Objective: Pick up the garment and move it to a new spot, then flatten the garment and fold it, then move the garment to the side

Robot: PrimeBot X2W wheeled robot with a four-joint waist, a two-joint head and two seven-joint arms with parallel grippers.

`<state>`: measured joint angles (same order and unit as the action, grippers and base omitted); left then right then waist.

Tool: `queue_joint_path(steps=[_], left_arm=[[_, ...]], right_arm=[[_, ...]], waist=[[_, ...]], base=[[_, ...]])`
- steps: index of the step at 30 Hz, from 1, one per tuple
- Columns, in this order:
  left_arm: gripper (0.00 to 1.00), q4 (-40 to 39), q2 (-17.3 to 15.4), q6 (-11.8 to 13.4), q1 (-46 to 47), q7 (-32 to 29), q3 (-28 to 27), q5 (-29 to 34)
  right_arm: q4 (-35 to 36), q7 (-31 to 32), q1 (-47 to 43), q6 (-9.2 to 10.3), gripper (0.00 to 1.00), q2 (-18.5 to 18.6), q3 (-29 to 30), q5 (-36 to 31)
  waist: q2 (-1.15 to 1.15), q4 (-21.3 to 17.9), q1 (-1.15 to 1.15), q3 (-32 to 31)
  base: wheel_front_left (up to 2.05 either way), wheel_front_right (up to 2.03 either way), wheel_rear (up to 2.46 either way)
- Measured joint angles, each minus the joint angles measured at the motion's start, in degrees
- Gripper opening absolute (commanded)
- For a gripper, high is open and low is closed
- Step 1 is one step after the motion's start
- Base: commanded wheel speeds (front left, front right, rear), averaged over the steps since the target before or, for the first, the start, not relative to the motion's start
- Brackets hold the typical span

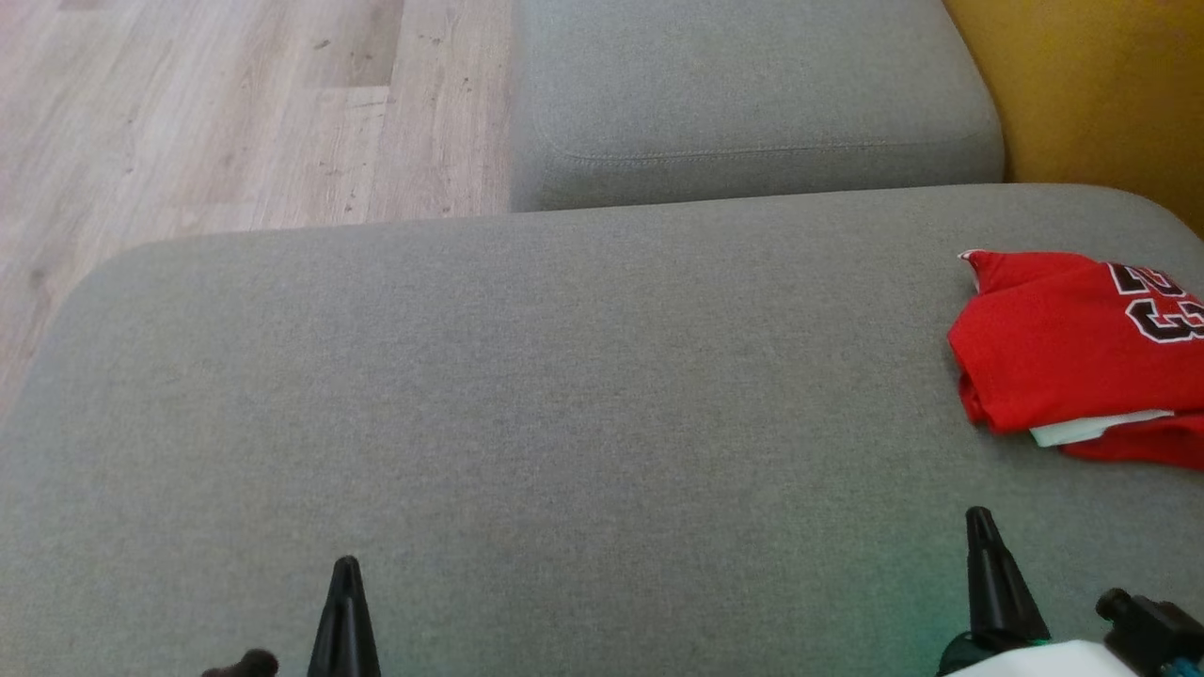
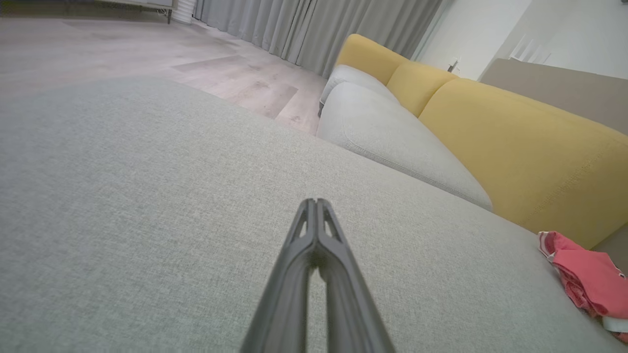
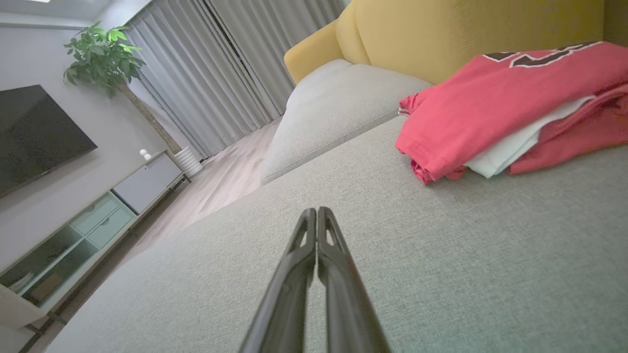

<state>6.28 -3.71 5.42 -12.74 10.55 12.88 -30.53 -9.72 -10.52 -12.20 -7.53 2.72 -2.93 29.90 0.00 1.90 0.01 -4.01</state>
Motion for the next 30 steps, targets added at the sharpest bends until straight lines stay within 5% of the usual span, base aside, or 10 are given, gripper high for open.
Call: queue_joint_path(steps=[30], left_arm=[[0.00,2.7,-0.4,-4.0,4.6,-4.5,-4.0,-20.4]], right_arm=[[-1.8,4.5,4.7,0.00,0.00,0.3,2.1,20.4]], waist=[[0.00,-0.6,-0.01,1.3]], base=[[0.00,0.00,0.00]])
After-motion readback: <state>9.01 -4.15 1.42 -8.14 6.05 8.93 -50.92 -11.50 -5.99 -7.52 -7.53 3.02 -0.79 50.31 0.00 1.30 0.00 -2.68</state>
